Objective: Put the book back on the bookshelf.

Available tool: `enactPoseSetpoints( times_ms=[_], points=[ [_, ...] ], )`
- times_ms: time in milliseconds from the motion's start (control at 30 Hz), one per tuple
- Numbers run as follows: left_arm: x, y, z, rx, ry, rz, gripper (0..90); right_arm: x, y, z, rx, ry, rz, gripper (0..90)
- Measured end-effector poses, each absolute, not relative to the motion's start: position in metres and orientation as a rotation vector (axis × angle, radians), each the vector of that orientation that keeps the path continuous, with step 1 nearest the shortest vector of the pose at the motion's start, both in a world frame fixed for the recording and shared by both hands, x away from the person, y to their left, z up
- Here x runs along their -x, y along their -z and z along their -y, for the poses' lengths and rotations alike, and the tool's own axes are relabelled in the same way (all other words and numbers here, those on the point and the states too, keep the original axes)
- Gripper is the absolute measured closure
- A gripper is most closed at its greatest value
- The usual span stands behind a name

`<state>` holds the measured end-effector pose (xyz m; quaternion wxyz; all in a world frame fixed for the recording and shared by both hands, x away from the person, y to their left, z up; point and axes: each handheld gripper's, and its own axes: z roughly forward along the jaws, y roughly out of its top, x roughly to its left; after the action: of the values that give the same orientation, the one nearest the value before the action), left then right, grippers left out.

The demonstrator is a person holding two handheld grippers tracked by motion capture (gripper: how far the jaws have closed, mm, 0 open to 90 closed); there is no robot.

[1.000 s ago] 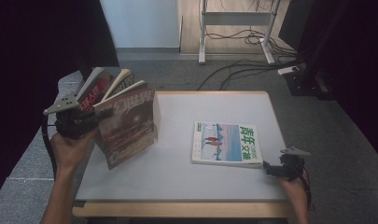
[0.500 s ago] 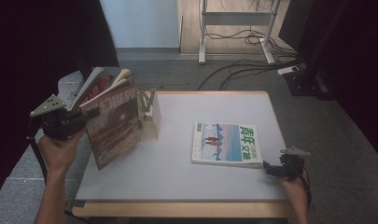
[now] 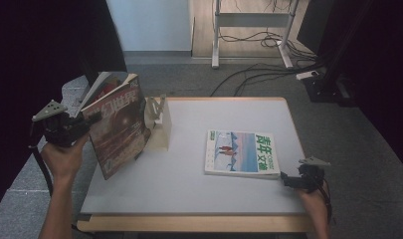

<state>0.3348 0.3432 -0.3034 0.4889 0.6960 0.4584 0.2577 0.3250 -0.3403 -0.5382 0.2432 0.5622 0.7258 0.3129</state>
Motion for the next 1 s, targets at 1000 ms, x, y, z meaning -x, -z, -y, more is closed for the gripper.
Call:
enactPoseSetpoints(
  times_ms=[1000],
  points=[
    [-0.349,0.324,-0.311,-1.730,-0.678,-1.094,83.9,-0.325,0.538,0.340,-1.536,-0.857,-1.984,0.0]
  ],
)
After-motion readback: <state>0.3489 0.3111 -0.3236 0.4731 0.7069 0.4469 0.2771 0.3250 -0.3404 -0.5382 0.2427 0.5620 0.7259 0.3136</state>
